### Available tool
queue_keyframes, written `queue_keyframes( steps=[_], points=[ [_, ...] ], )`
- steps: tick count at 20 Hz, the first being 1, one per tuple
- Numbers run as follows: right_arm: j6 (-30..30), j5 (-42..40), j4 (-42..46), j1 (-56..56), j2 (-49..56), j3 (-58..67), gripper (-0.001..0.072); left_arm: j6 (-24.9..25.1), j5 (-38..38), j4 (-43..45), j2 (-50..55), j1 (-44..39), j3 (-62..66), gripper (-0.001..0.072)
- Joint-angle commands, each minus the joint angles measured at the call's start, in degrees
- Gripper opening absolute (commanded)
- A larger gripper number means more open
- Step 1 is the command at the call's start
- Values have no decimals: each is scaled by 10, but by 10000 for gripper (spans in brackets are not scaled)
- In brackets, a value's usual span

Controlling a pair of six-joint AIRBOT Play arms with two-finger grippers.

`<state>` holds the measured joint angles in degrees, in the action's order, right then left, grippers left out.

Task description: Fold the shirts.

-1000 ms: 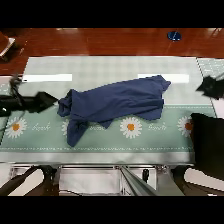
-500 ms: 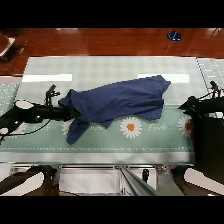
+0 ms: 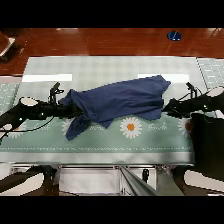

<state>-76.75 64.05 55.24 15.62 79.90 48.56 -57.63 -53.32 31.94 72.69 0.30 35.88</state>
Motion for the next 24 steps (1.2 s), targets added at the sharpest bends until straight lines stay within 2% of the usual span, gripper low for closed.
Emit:
queue_keyframes(
  steps=[1, 5, 6, 8, 12, 16, 19, 21, 24],
  points=[
    [0, -29, -33, -40, 35, 15, 406, 0, -1, 0, 1, -1, 1, 23],
    [-9, -26, -63, -87, 80, 48, 406, -1, -1, -1, 1, -1, 1, 23],
    [-9, -24, -66, -98, 88, 60, 339, -1, -1, -1, 1, -1, 1, 23],
    [11, -10, -70, -112, 92, 85, 22, -1, -3, -1, -1, 0, 10, 23],
    [25, 74, -77, -107, 66, 236, 19, -1, -71, -53, -34, 40, 130, 23],
    [9, 89, -58, -107, -16, 490, 19, -1, -65, -153, -110, 82, 319, 23],
    [3, 87, -2, -107, -100, 614, 19, -1, -60, -143, -165, 98, 439, 23],
    [1, 83, 32, -107, -165, 634, 19, -8, -60, -113, -201, 113, 492, 23],
    [1, 83, 80, -107, -259, 634, 19, -51, -66, -23, -264, 138, 544, 23]
  ],
)
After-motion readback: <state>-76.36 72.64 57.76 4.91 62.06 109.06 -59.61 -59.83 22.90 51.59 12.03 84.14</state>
